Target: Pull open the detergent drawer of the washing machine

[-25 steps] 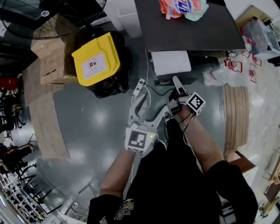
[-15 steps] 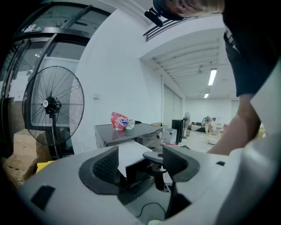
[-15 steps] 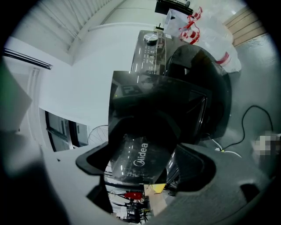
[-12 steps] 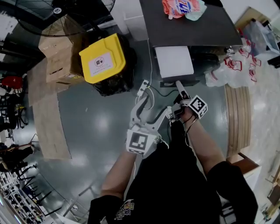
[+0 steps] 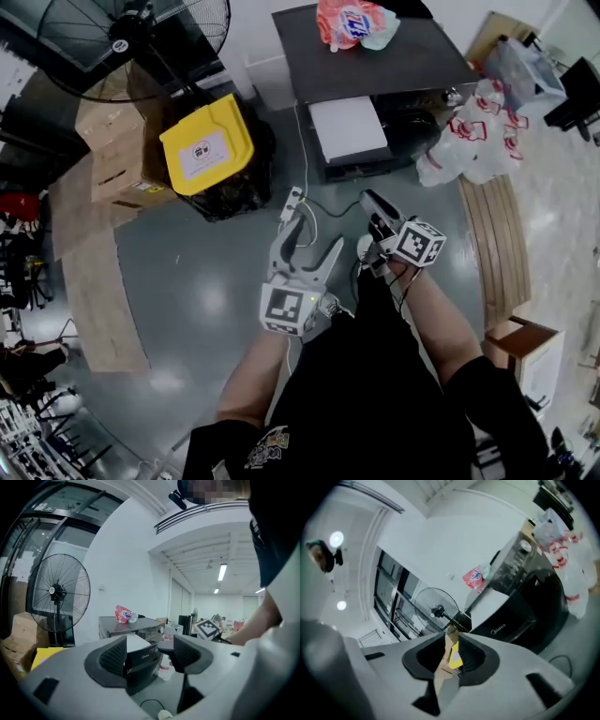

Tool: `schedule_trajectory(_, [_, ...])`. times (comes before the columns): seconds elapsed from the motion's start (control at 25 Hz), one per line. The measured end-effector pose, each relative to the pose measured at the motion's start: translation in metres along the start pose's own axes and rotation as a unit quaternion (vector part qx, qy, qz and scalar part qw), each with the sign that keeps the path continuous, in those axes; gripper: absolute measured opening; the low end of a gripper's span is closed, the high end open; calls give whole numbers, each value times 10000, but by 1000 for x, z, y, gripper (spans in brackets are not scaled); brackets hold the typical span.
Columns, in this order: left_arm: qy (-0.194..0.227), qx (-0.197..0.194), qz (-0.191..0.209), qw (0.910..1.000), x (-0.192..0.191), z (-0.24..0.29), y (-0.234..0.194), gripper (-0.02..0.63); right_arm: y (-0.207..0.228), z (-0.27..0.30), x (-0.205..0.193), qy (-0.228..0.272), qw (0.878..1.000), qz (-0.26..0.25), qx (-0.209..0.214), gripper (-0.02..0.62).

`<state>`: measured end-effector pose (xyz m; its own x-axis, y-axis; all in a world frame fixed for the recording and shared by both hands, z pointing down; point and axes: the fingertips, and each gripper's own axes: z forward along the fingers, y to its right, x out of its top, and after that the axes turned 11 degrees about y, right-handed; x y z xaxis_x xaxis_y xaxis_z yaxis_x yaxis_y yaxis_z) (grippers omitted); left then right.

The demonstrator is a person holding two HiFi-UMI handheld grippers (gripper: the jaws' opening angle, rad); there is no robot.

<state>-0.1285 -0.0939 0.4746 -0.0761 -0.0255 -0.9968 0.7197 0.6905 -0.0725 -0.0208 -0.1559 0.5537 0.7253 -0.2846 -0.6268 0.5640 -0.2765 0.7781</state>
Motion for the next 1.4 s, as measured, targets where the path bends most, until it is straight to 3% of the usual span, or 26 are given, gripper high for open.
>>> schedule_trajectory(0.08, [-13, -1, -137, 9999, 1, -5, 8, 288, -21, -16, 9, -159, 9969, -766, 100, 2])
schedule_trajectory(0.28, [33, -37, -292, 9996, 14, -10, 33, 280, -78, -48, 26, -567, 9661, -2436, 636, 2])
schedule_trajectory(0.44, [18, 16, -151, 9999, 23, -9, 56, 155, -109, -75, 46, -595, 9435, -3122, 941, 3])
schedule_trajectory(0.52, [23, 117, -114, 9999, 29, -8, 68, 61, -123, -90, 58, -608, 9354, -3294, 1136, 4])
schedule_trajectory(0.6, [60, 218, -136, 9997, 36, -7, 83, 24, -135, -106, 71, -600, 9278, -3427, 1347, 5])
schedule_trajectory(0.84, [72, 439, -76, 9990, 40, -6, 145, 15, -153, -158, 104, -477, 9209, -3411, 1827, 5])
schedule_trajectory(1.12, [24, 606, -71, 9981, 40, -23, 205, 15, -148, -206, 110, -531, 9173, -3442, 1932, 5])
schedule_trajectory(1.4, [105, 756, -13, 9971, 40, -31, 234, 15, -143, -242, 111, -550, 9170, -3456, 1916, 5])
